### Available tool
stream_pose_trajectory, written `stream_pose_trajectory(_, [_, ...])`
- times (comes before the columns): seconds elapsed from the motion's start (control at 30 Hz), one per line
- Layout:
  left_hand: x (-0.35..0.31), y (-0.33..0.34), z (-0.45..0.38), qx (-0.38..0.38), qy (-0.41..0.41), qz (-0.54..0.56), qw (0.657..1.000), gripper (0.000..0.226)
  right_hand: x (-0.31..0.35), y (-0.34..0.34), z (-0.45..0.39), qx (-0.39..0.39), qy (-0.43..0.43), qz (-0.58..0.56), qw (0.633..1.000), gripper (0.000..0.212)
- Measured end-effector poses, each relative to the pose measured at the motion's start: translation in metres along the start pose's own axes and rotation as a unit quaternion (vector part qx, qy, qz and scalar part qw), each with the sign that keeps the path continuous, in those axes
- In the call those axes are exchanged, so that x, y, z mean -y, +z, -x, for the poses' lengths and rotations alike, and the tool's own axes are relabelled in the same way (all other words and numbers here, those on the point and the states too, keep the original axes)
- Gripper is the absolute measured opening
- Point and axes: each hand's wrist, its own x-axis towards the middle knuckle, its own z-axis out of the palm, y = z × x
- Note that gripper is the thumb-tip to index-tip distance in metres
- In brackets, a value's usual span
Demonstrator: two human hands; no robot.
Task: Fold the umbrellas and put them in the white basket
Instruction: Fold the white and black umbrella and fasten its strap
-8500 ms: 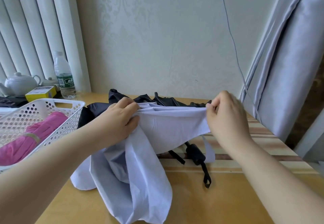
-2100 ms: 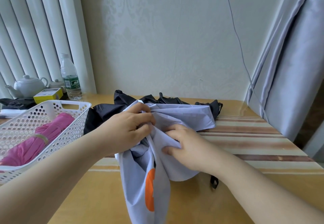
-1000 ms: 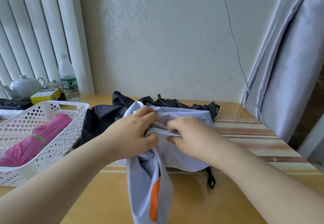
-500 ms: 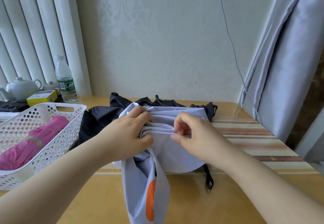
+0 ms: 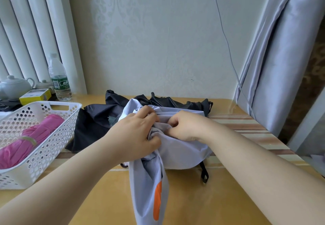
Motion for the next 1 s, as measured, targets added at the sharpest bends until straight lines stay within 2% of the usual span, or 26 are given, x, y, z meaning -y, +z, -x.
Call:
stream_pose_trajectory(0.2, [0.003, -0.003, 0.001, 0.002, -0.027, -0.002, 1.0, 0.072, -0.005, -0.008, 0.004, -0.063, -0.003, -0.039, 0.997, 0.035])
stream_pose_trajectory(0.27, [0.002, -0.003, 0.002, 0.002, -0.022, -0.005, 1.0, 0.073, -0.005, -0.007, 0.004, -0.089, -0.003, -0.01, 0.996, 0.029])
stream_pose_trajectory(0.43, [0.001, -0.003, 0.002, 0.006, -0.021, -0.01, 1.0, 0.076, -0.005, -0.014, 0.009, -0.132, 0.003, -0.047, 0.99, 0.009])
stream_pose_trajectory(0.53, [0.002, -0.003, 0.001, 0.005, -0.018, 0.001, 1.0, 0.075, -0.005, -0.012, 0.013, -0.09, -0.001, -0.028, 0.996, 0.012])
stream_pose_trajectory(0.67, [0.003, -0.004, -0.001, 0.009, -0.016, 0.003, 1.0, 0.074, -0.007, -0.012, 0.014, -0.021, 0.036, 0.014, 0.999, 0.032])
stream_pose_trajectory(0.73, [0.006, -0.005, -0.001, 0.007, -0.019, 0.013, 1.0, 0.074, -0.012, -0.013, 0.014, 0.005, 0.044, -0.041, 0.998, 0.019])
stream_pose_trajectory(0.8, [0.008, -0.006, 0.0, 0.006, -0.023, 0.025, 0.999, 0.074, -0.015, -0.012, 0.015, 0.005, 0.014, -0.068, 0.998, 0.011])
stream_pose_trajectory(0.9, [0.009, -0.008, 0.0, 0.006, -0.027, 0.04, 0.999, 0.074, -0.02, 0.0, 0.013, -0.075, -0.041, -0.013, 0.996, 0.004])
stream_pose_trajectory(1.0, [0.01, -0.009, 0.0, 0.008, -0.034, 0.049, 0.998, 0.075, -0.025, 0.015, 0.011, -0.139, -0.103, -0.003, 0.985, 0.013])
